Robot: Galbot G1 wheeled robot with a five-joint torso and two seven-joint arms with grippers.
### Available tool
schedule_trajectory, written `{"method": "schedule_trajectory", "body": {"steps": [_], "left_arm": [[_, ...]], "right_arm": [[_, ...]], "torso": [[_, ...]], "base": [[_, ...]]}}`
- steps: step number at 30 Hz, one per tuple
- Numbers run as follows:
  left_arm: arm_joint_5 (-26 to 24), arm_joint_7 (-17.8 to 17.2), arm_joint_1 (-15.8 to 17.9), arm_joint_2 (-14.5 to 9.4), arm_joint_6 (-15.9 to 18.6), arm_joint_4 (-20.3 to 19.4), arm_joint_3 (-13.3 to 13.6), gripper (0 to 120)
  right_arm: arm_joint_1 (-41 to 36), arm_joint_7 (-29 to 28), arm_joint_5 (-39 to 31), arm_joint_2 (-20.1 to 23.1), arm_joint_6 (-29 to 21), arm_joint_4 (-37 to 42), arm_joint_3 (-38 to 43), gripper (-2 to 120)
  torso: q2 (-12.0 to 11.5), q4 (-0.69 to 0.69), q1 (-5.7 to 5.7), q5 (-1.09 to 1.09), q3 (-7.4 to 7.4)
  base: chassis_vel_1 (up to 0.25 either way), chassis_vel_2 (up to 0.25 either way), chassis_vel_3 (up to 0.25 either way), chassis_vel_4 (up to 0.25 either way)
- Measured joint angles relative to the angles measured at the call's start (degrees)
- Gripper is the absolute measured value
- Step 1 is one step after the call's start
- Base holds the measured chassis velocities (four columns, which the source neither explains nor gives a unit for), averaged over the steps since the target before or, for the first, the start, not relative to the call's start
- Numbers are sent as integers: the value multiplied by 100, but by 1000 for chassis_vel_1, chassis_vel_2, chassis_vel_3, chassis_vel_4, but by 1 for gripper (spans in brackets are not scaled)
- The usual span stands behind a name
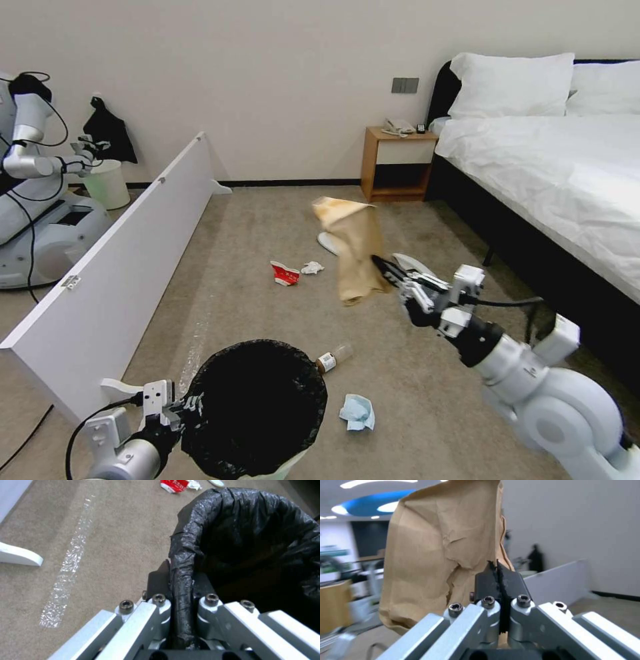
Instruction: Pick up the trash bin, then pick up the garbage from the floor and place it into the trash bin.
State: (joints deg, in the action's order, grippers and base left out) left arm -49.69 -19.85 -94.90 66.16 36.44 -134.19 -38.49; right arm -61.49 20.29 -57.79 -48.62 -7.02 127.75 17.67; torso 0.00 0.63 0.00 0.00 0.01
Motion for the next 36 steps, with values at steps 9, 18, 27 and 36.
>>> {"method": "schedule_trajectory", "body": {"steps": [9, 18, 27, 36], "left_arm": [[-43, 14, 49, -20, 4, -1, -108, 4], [-56, 16, 96, -19, 6, 15, -141, 4], [-70, 17, 116, -11, 6, -6, -145, 4], [-119, 7, 102, -13, 11, -75, -133, 4]], "right_arm": [[676, 449, 46, -20, 0, -320, -1164, 0], [809, 663, 192, 100, -7, -511, -1866, 0], [756, 683, 307, 140, -36, -582, -2092, 0], [754, 532, 570, 125, 9, -712, -2380, 0]], "torso": [[0, -1, 0, 0, 0], [0, -1, 0, 0, 0], [0, -1, 0, -1, 0], [0, -1, 0, -1, -1]], "base": [[0, 0, 0, 0], [0, 0, 0, 0], [0, 0, 0, 0], [0, 0, 0, 0]]}}
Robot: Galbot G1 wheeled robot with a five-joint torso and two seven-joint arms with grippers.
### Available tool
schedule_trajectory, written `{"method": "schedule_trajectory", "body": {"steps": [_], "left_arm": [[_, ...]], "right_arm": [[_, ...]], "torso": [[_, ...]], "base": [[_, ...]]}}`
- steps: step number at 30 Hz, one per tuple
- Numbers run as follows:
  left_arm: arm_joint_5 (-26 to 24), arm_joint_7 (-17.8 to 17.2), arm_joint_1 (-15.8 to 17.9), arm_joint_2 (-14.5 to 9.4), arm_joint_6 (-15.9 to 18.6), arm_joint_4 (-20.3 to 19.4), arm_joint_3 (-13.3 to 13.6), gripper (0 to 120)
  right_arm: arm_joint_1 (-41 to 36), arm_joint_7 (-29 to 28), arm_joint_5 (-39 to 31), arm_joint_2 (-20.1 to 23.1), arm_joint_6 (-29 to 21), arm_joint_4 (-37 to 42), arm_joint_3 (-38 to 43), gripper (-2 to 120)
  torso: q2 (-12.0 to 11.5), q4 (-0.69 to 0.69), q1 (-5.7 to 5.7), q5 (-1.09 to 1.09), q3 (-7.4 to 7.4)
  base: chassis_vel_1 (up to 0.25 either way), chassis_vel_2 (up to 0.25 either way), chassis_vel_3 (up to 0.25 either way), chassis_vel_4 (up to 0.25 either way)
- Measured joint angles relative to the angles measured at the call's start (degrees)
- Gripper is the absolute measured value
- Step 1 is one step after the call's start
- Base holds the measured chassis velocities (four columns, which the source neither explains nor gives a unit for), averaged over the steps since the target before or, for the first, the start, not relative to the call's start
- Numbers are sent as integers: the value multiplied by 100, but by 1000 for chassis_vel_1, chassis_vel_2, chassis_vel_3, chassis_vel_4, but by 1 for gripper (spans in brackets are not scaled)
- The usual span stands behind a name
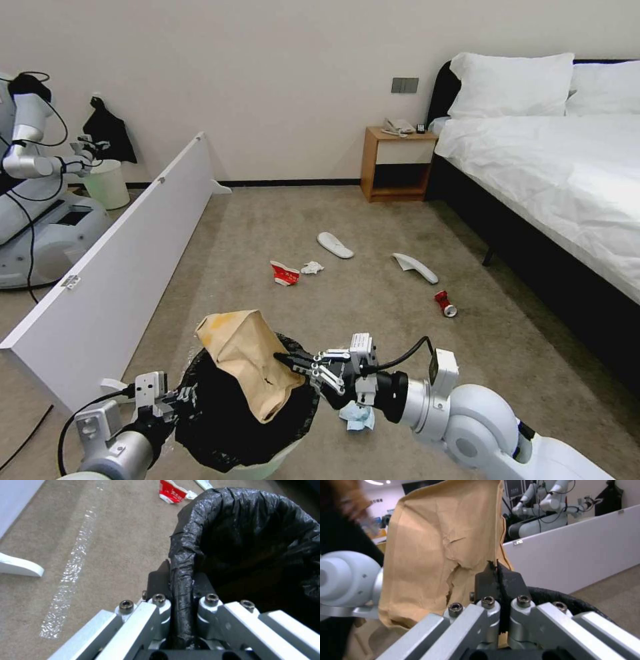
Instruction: Pick up the trash bin, then pick up the garbage from the floor and place it into the trash bin.
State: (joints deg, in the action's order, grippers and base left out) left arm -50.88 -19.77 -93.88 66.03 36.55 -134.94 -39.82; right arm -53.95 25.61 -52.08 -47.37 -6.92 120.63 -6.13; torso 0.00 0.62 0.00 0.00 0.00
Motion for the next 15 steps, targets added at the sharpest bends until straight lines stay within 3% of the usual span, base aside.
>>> {"method": "schedule_trajectory", "body": {"steps": [4, 6, 10, 15], "left_arm": [[-13, -3, -3, -5, 2, -10, 18, 4], [-88, -11, -27, -20, 7, -41, 6, 4], [-142, -14, -54, -43, 16, -72, -16, 4], [-227, -24, -93, -70, 43, -95, -45, 4]], "right_arm": [[33, -45, 44, -33, 17, -33, -79, 0], [34, -114, 196, -95, 68, -141, -218, 17], [51, -134, 243, -148, 81, -190, -268, 26], [173, -151, 252, -236, 86, -294, -340, 48]], "torso": [[0, 0, 0, 1, 0], [0, 0, 0, 1, 0], [0, 0, 0, 0, 0], [0, 0, 0, 1, 0]], "base": [[0, 0, 0, 0], [0, 0, 0, 0], [0, 0, 0, 0], [0, 0, 0, 0]]}}
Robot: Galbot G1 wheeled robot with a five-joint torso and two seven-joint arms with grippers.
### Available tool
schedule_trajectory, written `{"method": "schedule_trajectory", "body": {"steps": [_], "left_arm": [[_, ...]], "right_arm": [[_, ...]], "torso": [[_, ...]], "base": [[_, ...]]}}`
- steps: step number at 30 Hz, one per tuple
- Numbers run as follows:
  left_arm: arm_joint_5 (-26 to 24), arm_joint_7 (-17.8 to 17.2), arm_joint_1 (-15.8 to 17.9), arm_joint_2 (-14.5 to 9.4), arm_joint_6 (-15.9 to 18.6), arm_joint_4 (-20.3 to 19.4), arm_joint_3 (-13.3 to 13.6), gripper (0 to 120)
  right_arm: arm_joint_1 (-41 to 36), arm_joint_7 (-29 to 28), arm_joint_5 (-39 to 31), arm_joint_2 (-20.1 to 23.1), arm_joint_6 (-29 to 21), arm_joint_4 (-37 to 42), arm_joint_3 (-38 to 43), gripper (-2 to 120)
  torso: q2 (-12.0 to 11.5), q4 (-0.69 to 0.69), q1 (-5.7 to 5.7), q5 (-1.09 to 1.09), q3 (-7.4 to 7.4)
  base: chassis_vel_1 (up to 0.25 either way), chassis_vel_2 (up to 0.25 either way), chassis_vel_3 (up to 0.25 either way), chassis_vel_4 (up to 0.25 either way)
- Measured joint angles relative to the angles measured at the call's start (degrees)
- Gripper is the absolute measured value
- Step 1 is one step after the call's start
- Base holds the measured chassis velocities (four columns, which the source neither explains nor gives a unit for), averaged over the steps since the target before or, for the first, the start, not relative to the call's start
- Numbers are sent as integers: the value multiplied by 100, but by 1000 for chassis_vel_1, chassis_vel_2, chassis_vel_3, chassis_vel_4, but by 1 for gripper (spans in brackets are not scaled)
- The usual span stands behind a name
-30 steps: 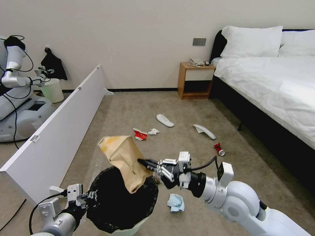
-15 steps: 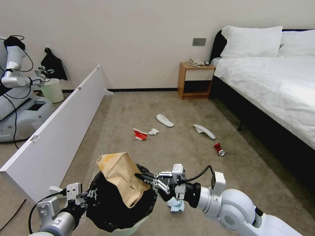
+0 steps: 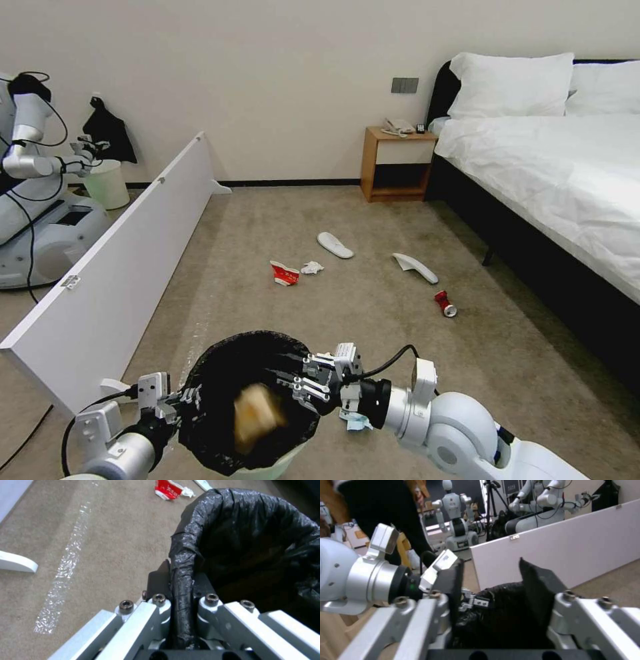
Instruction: Pick up the trash bin, then pick up the garbage from the floor and place it into the trash bin.
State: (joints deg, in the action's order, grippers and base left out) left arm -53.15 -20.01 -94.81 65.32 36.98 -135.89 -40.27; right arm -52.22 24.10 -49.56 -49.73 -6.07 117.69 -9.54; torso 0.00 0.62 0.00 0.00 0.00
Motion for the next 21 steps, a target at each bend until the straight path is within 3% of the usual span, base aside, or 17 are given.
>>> {"method": "schedule_trajectory", "body": {"steps": [14, 19, 21], "left_arm": [[-49, -39, -1, -26, 23, 32, -141, 4], [-43, -38, 18, -26, 24, 68, -214, 4], [-32, -26, 52, -23, 12, 103, -280, 4]], "right_arm": [[14, -48, 14, -12, 304, 59, 365, 98], [-245, -219, 2, -21, 346, 71, 935, 100], [-666, -411, 93, -10, 347, 140, 1592, 100]], "torso": [[0, 0, 0, 0, 0], [0, -1, 0, 0, 0], [0, 0, 0, -1, 0]], "base": [[0, 0, 0, 0], [0, 0, 0, 0], [0, 0, 0, 0]]}}
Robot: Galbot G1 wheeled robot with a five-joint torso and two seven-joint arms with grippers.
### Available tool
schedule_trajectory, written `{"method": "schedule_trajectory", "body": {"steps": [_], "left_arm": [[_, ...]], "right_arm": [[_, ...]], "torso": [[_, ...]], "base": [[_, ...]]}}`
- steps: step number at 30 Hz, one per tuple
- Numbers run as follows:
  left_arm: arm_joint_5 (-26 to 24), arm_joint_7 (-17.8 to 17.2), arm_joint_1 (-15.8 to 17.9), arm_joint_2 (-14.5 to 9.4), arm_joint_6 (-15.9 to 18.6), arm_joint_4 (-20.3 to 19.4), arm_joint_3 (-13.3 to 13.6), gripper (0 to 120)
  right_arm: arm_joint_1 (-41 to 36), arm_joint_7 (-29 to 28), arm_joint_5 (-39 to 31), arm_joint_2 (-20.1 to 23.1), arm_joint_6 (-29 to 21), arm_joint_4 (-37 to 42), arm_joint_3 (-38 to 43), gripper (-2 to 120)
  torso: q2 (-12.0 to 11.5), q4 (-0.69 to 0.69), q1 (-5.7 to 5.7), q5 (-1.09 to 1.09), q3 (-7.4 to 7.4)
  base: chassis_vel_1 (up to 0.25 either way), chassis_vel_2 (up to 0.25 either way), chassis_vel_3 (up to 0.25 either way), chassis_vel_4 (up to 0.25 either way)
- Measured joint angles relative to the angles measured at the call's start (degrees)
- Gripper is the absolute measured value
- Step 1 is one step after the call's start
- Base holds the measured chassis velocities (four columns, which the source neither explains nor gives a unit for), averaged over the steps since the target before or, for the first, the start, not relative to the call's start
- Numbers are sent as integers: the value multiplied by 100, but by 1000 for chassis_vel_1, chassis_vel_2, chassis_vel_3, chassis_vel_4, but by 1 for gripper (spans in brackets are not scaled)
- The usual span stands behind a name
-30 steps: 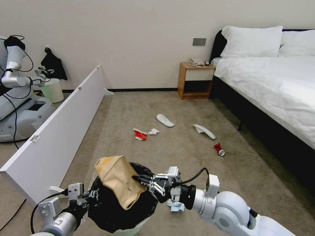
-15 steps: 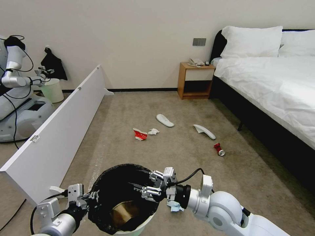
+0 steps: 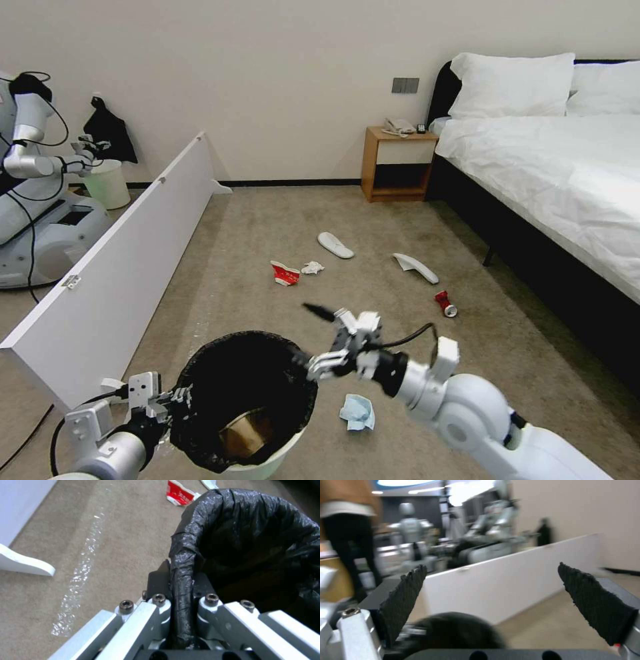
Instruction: Pick up the trash bin, then pick up the garbage from the floor and place it into the trash bin.
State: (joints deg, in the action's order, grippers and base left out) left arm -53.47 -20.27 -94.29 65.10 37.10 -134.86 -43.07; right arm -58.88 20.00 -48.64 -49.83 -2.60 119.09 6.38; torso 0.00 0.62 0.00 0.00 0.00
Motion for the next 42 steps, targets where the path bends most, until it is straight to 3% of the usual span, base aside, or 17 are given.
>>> {"method": "schedule_trajectory", "body": {"steps": [4, 6, 9, 15, 20, 22, 26, 32, 42], "left_arm": [[4, 13, 30, 8, -9, 36, -42, 4], [23, 20, 56, 44, -23, 69, -93, 4], [40, 25, 60, 79, -30, 79, -118, 4], [195, 75, 82, 181, -77, 121, -219, 4], [289, 76, 108, 221, -96, 171, -240, 4], [355, 78, 108, 255, -109, 197, -279, 4], [416, 90, 96, 289, -147, 253, -395, 4], [442, 98, 122, 359, -192, 371, -565, 4], [421, 125, 82, 365, -215, 442, -727, 4]], "right_arm": [[-465, -134, 123, -8, -39, 98, 645, 100], [-1117, -279, 321, -88, -112, 231, 1397, 100], [-1359, -341, 455, -154, -135, 273, 1648, 100], [-2429, -963, 1417, -642, -275, 485, 2392, 100], [-2829, -1571, 1811, -1066, -414, 465, 2555, 100], [-3122, -1843, 2209, -1454, -418, 338, 2690, 100], [-3540, -1946, 2813, -1847, -408, 309, 2784, 100], [-3890, -1956, 3514, -2145, -190, 204, 2765, 100], [-3862, -1889, 3646, -2189, -235, -120, 2462, 100]], "torso": [[0, 2, 0, -1, 0], [0, 2, 0, 0, 0], [0, 1, 0, 0, -1], [0, 0, 0, 0, -1], [0, 0, 0, 1, -1], [0, 0, 0, 0, -1], [1, 1, 0, 0, -1], [0, 0, 0, 1, 0], [0, -1, 0, 1, 0]], "base": [[0, 0, 0, 0], [0, 0, 0, 0], [0, 0, 0, 0], [0, 0, 0, 0], [0, 0, 0, 0], [0, 0, 0, 0], [0, 0, 0, 0], [0, 0, 0, 0], [0, 0, 0, 0]]}}
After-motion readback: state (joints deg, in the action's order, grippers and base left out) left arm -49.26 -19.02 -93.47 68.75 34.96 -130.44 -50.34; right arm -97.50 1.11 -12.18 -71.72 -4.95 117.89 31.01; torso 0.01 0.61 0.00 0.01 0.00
